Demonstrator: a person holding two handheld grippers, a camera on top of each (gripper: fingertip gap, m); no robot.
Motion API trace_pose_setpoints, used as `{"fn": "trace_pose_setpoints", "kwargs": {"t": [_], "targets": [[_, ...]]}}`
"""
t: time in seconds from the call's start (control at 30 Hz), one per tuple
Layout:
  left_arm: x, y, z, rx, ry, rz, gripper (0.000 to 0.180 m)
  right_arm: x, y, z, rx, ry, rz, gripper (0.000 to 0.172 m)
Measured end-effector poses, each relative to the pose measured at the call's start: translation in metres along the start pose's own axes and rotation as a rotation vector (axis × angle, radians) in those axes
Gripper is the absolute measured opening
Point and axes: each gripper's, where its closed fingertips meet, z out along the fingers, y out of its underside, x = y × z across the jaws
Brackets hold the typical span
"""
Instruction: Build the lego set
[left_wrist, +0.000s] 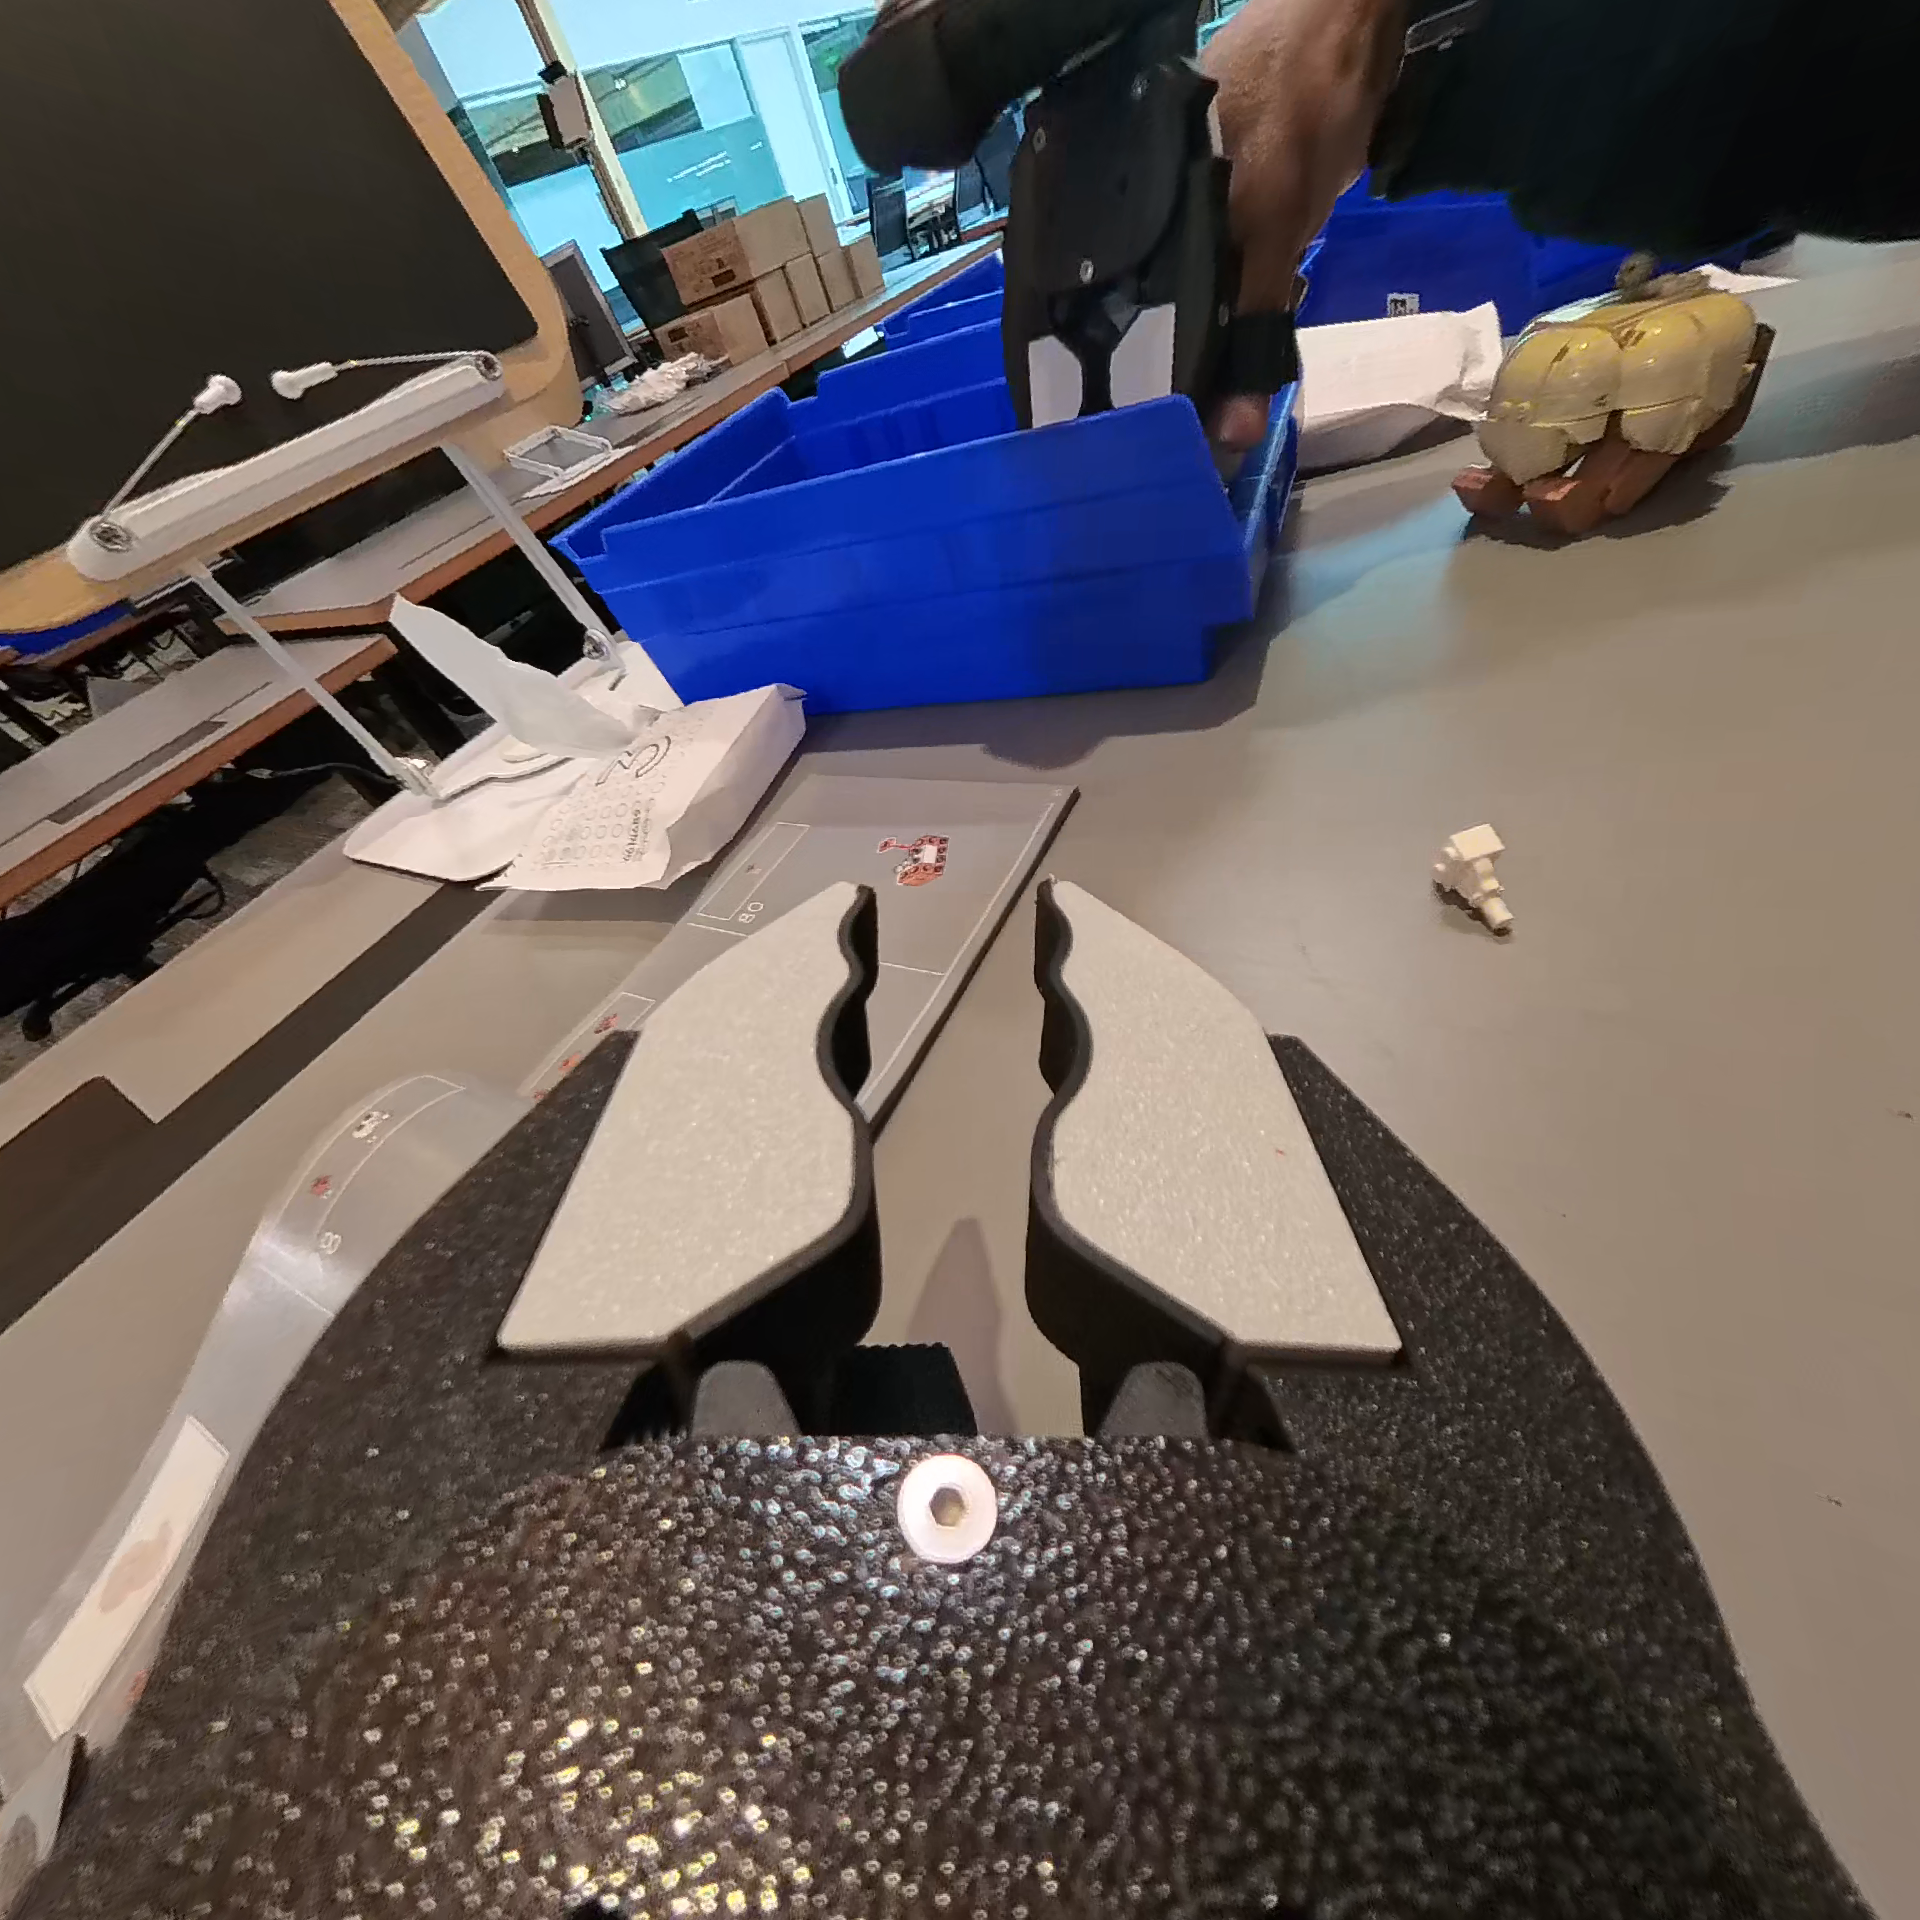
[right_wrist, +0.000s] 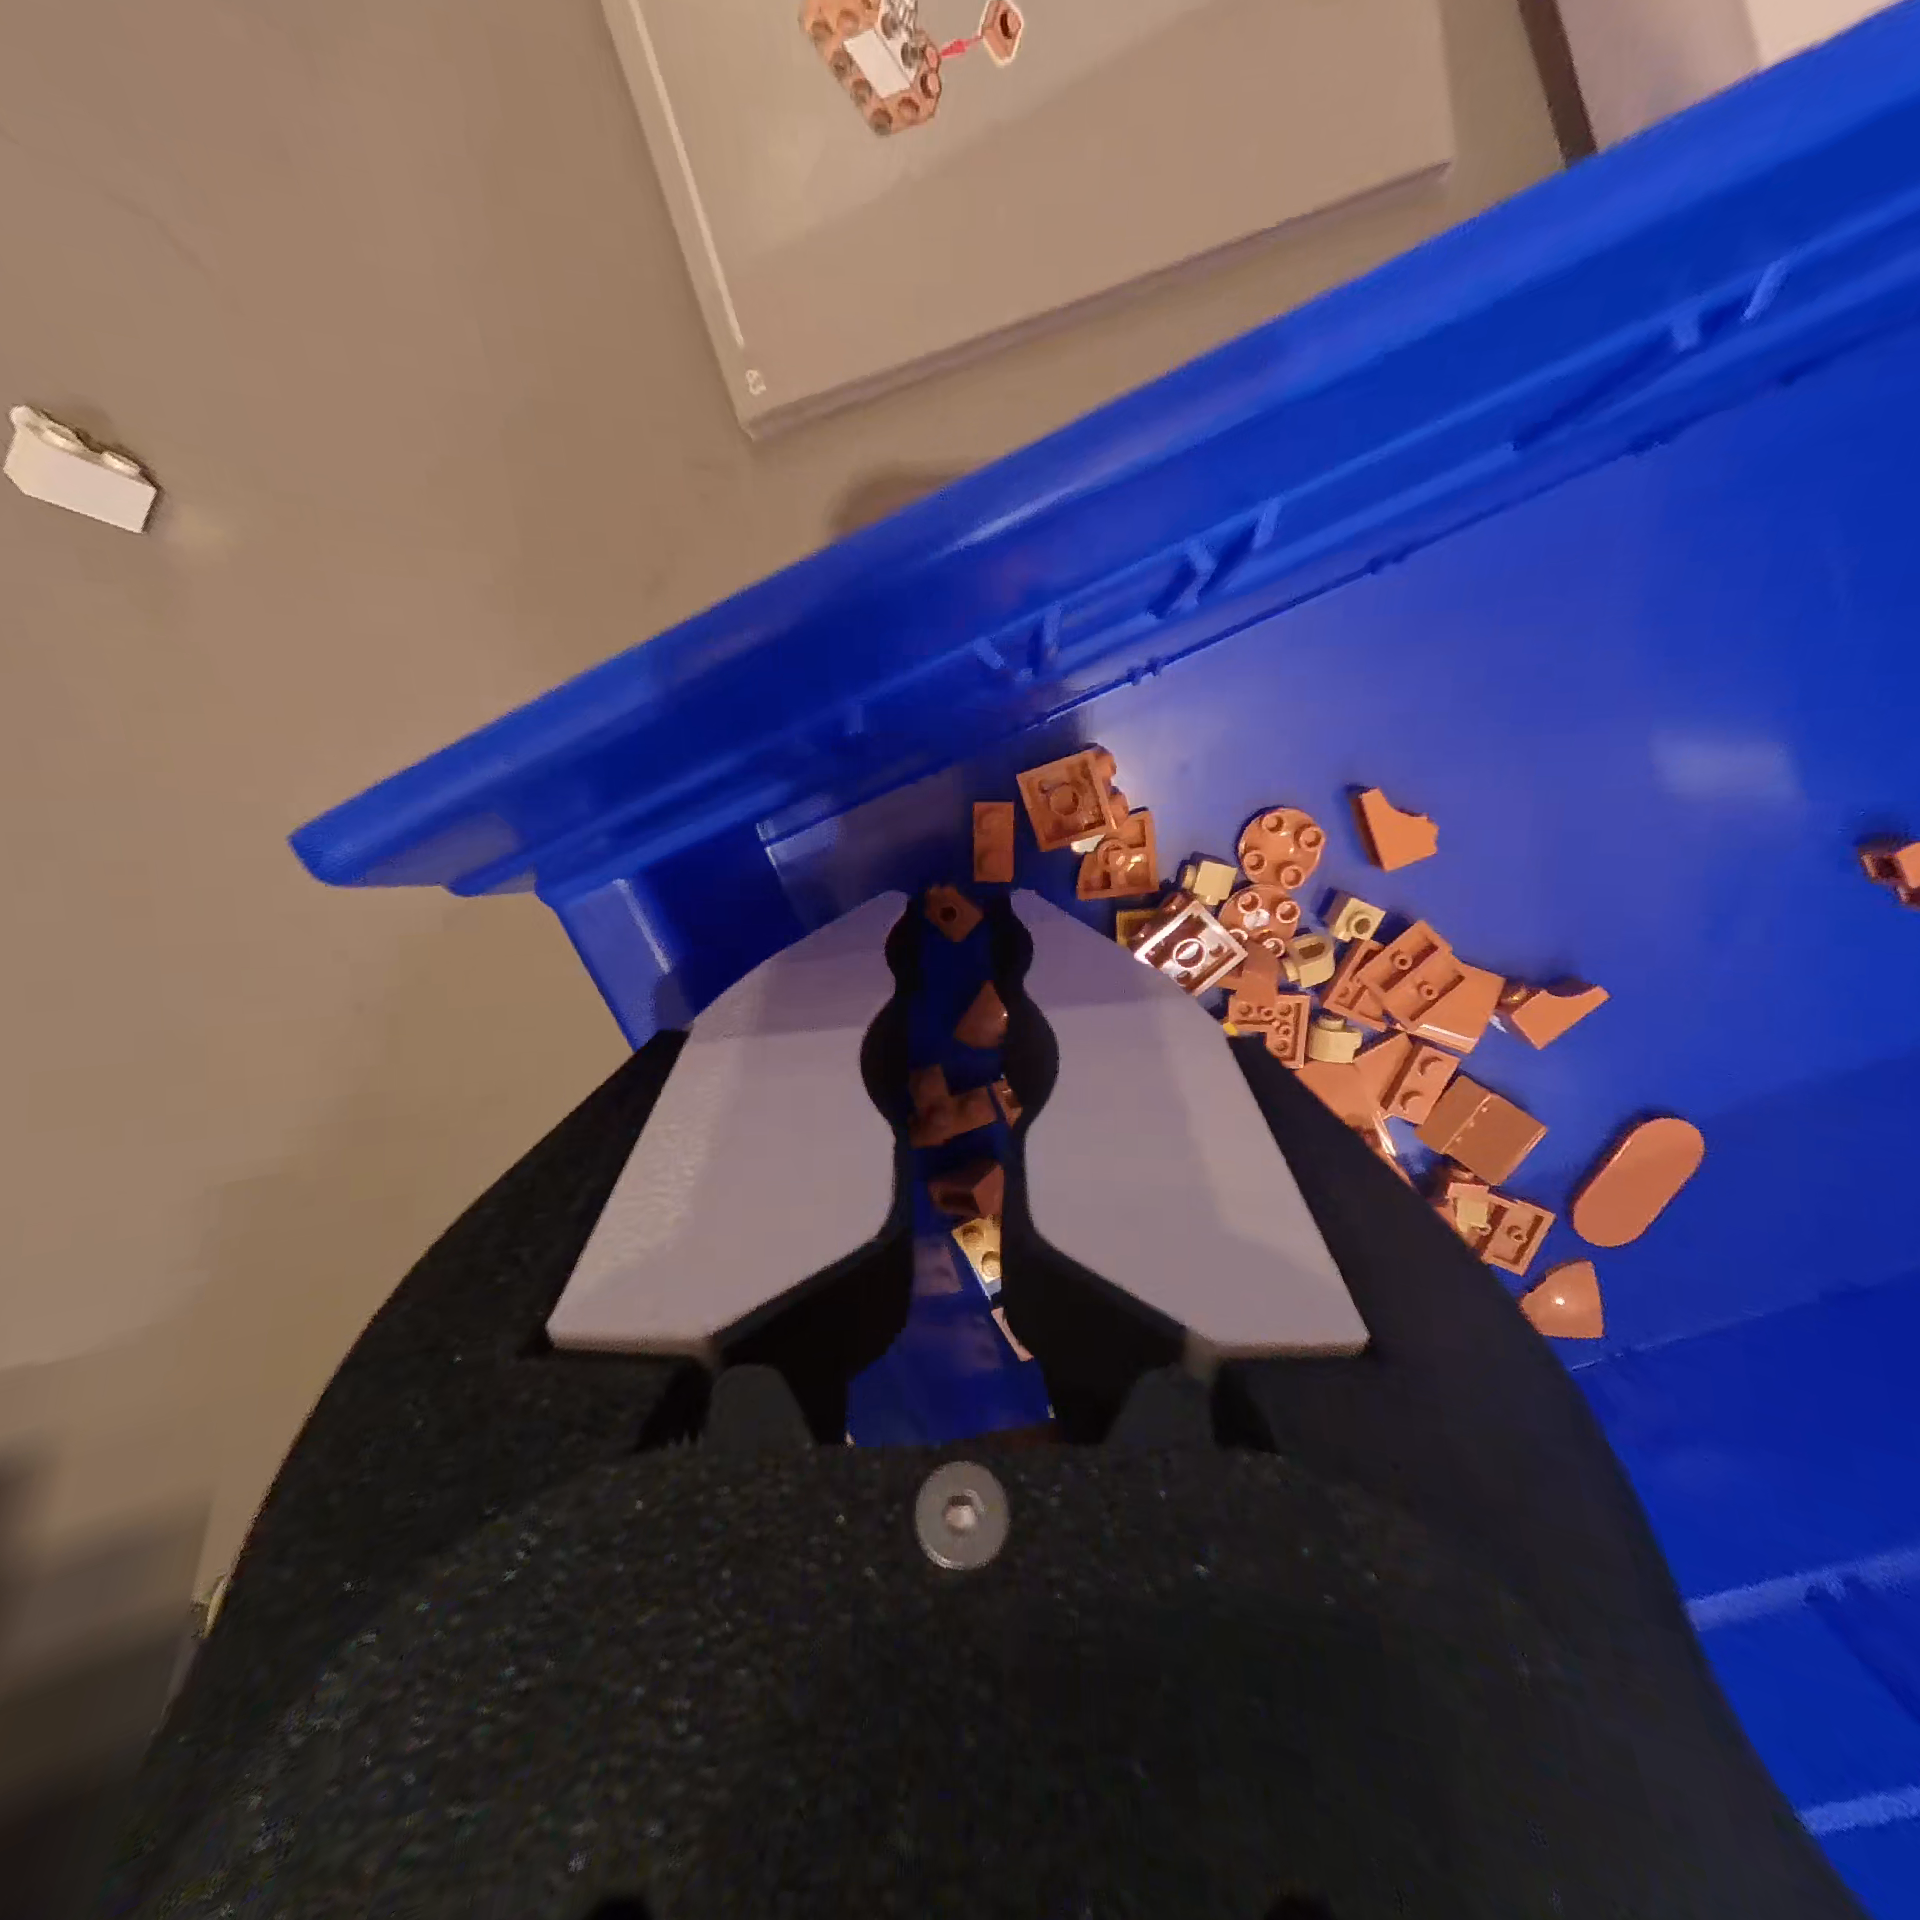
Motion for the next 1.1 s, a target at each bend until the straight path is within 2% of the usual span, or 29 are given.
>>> {"fn": "trace_pose_setpoints", "kwargs": {"t": [0.27,0.47,0.7,0.8,0.93,1.03,1.1], "targets": [[0.001,0.0,0.001,-0.002,0.016,0.005,0.028,-0.005,0.01,0.005,-0.141,-0.097,-0.015,0.019],[0.002,-0.002,-0.001,0.015,0.02,0.003,0.028,0.002,0.014,0.016,-0.234,-0.072,-0.012,0.019],[0.003,-0.002,-0.003,0.021,0.027,0.002,0.028,0.002,0.012,0.018,-0.227,-0.051,-0.007,0.012],[0.004,-0.003,-0.004,0.023,0.031,-0.002,0.028,0.004,0.008,0.004,-0.13,-0.02,0.031,0.012],[0.004,-0.003,-0.006,0.024,0.033,-0.01,0.028,-0.008,-0.009,-0.039,0.133,0.055,0.061,0.012],[0.004,-0.002,-0.005,0.019,0.041,-0.014,0.028,-0.04,-0.026,-0.072,0.322,0.087,0.048,0.012],[0.008,0.0,-0.004,0.003,0.069,-0.013,0.028,-0.074,-0.04,-0.082,0.412,0.033,0.031,0.012]]}}
